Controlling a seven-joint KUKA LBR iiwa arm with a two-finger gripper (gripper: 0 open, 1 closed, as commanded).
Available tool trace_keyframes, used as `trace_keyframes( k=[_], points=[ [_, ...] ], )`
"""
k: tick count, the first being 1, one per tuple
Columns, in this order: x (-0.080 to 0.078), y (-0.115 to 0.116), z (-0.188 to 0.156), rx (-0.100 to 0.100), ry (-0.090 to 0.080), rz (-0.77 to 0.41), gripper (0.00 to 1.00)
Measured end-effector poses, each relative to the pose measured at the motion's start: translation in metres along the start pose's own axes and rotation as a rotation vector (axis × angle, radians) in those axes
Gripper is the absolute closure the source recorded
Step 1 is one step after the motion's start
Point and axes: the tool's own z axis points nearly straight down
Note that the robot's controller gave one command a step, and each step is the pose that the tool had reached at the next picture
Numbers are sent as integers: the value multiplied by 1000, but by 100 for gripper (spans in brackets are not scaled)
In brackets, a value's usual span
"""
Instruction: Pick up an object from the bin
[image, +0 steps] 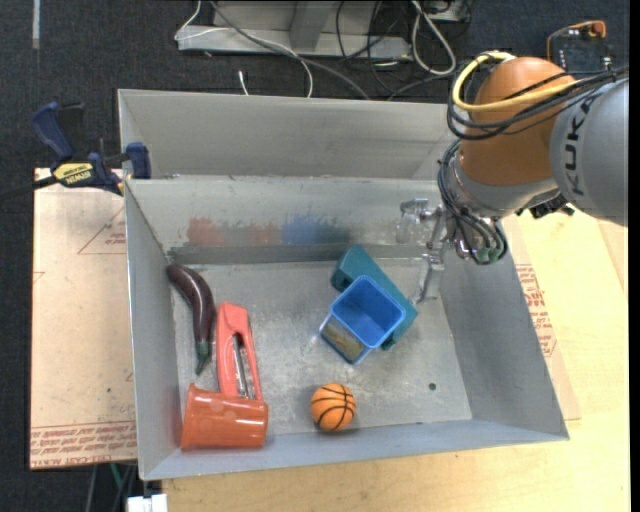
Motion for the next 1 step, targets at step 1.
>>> trace_keyframes(
  k=[1],
  points=[
    [9, 52, 7, -4, 4, 226, 100]
  ],
)
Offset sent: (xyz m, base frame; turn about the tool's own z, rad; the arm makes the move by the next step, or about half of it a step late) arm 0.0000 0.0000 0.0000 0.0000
